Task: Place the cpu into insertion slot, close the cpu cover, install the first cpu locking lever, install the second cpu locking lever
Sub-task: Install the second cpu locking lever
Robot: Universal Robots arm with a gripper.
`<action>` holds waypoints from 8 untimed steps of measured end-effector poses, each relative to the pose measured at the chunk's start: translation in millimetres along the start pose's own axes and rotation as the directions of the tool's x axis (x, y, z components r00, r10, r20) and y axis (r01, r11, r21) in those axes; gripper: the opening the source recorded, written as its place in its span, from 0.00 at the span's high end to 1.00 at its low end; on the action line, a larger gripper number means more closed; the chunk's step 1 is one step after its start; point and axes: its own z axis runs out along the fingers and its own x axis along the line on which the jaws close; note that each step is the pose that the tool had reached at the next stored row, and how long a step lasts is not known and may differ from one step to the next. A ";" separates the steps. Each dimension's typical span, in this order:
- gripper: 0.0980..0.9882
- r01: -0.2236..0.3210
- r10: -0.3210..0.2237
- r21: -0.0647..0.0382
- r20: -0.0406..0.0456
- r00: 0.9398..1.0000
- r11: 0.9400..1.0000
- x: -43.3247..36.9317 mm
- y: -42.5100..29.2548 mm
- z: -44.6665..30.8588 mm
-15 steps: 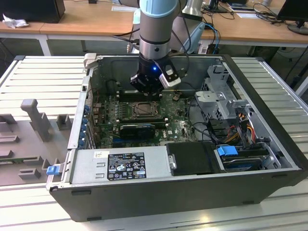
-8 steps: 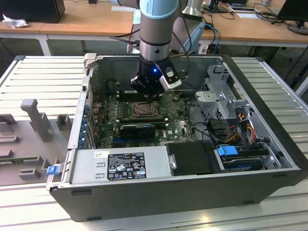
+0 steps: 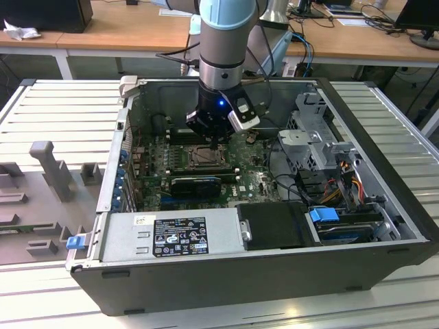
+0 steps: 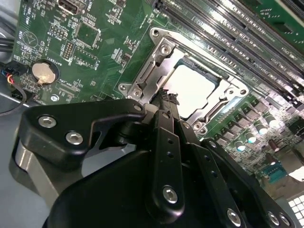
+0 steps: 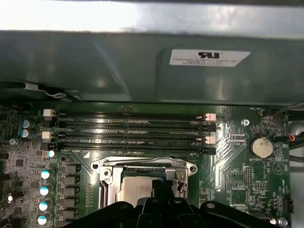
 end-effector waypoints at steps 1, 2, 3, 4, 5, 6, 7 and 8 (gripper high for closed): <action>0.99 0.000 0.000 0.000 0.000 1.000 1.000 0.0 -0.7 -0.1; 0.99 0.000 0.000 0.000 0.000 1.000 1.000 0.1 -0.9 -1.0; 0.99 0.000 0.000 0.000 0.000 1.000 1.000 0.0 -0.9 -1.9; 0.99 0.000 0.000 0.000 0.000 1.000 1.000 0.0 -0.9 -3.1; 0.99 0.000 0.000 0.000 0.000 1.000 1.000 0.0 -0.9 -4.6; 0.99 0.000 0.000 0.000 0.000 1.000 1.000 0.0 -1.0 -5.0; 0.99 0.000 0.000 0.000 0.000 1.000 1.000 0.0 -1.3 -5.3; 0.99 0.000 0.000 0.000 0.000 1.000 1.000 0.0 -1.5 -5.4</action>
